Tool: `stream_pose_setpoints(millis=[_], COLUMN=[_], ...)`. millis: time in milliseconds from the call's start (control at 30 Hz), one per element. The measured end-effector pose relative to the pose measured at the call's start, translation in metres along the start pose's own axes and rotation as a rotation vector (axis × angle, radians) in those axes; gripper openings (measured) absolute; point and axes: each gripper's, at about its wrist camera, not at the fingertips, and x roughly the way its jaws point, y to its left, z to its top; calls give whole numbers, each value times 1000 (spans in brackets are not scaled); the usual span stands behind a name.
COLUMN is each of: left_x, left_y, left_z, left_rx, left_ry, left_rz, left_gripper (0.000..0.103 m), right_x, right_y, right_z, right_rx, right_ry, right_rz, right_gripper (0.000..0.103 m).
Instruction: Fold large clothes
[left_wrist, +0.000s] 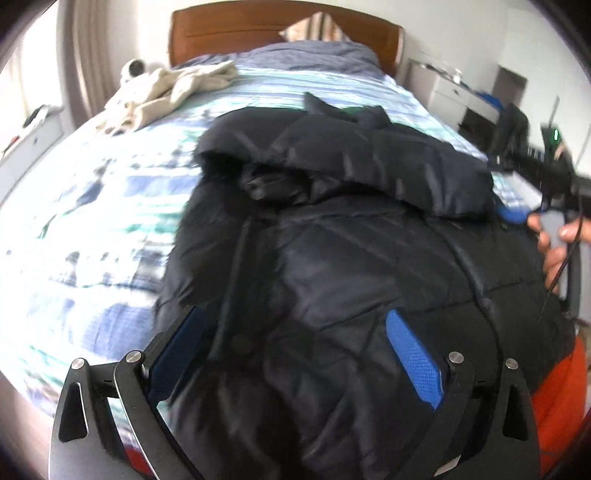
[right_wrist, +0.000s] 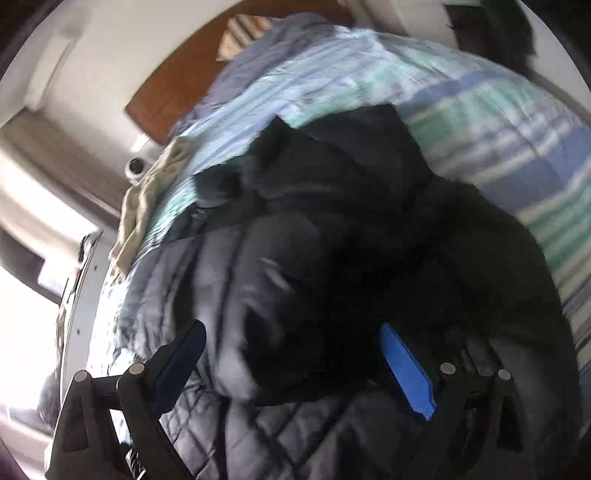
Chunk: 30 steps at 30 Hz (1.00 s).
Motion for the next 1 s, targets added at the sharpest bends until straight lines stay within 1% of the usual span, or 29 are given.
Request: stream_pose_setpoints(millis=[33, 67, 100, 133, 167, 200, 267, 300, 367, 433, 500, 567, 633, 667, 700, 733, 767, 833, 867, 900, 933, 967, 1000], left_x=[0, 2, 6, 8, 9, 9, 5, 3, 2, 4, 10, 18, 26, 27, 30, 31, 33, 39, 44, 53, 66, 76, 90], left_y=[4, 6, 6, 6, 4, 3, 3, 3, 3, 3, 2, 0, -2, -1, 0, 1, 3, 7, 8, 7, 4, 2, -1], left_z=[-2, -3, -3, -2, -2, 1, 6, 10, 19, 28, 37, 49, 66, 73, 85, 96, 109, 137, 145, 157, 167, 172, 177], left_rx=[-15, -18, -17, -13, -6, -2, 1, 3, 7, 13, 20, 27, 37, 40, 41, 39, 35, 30, 33, 42, 59, 71, 85], left_ry=[1, 2, 7, 12, 13, 9, -8, -17, -29, -36, -35, -28, -22, -23, -29, -37, -47, -74, -79, -78, -73, -71, -69], left_rz=[0, 0, 3, 8, 16, 20, 22, 20, 20, 30, 34, 32, 34, 37, 43, 47, 42, 29, 28, 25, 26, 34, 48], left_gripper=[99, 99, 99, 99, 99, 99, 99, 99, 99, 99, 99, 99, 99, 99, 99, 99, 99, 99, 99, 99, 99, 96, 91], right_x=[4, 9, 11, 12, 9, 3, -20, -29, -41, -36, -19, 13, 37, 40, 38, 32, 25, -4, -19, -32, -40, -41, -36], right_y=[-2, 0, 4, 16, 28, 38, 62, 68, 70, 59, 39, 14, 2, -1, -5, -7, -8, 1, 7, 15, 24, 36, 48], right_z=[1, 3, 5, 7, 11, 17, 36, 48, 76, 92, 99, 93, 87, 86, 84, 82, 81, 77, 76, 77, 80, 84, 89], right_rx=[2, -26, -69, -148, -207, -256, -368, -395, -417, -417, -385, -362, -362, -355, -341, -323, -317, -344, -368, -396, -434, -480, -524], right_ry=[3, 2, 4, 13, 4, -18, -109, -150, -209, -217, -180, -91, -34, -32, -31, -27, -40, -153, -208, -254, -275, -268, -245], right_rz=[25, 73, 94, 56, 31, 29, 14, 11, -13, -59, -104, -160, -182, -178, -165, -135, -112, -128, -132, -122, -93, -50, -20], right_gripper=[97, 92, 45, 28, 27, 22, 21, 21, 21, 21, 21, 21, 35, 48, 74, 89, 97, 97, 97, 97, 97, 97, 96])
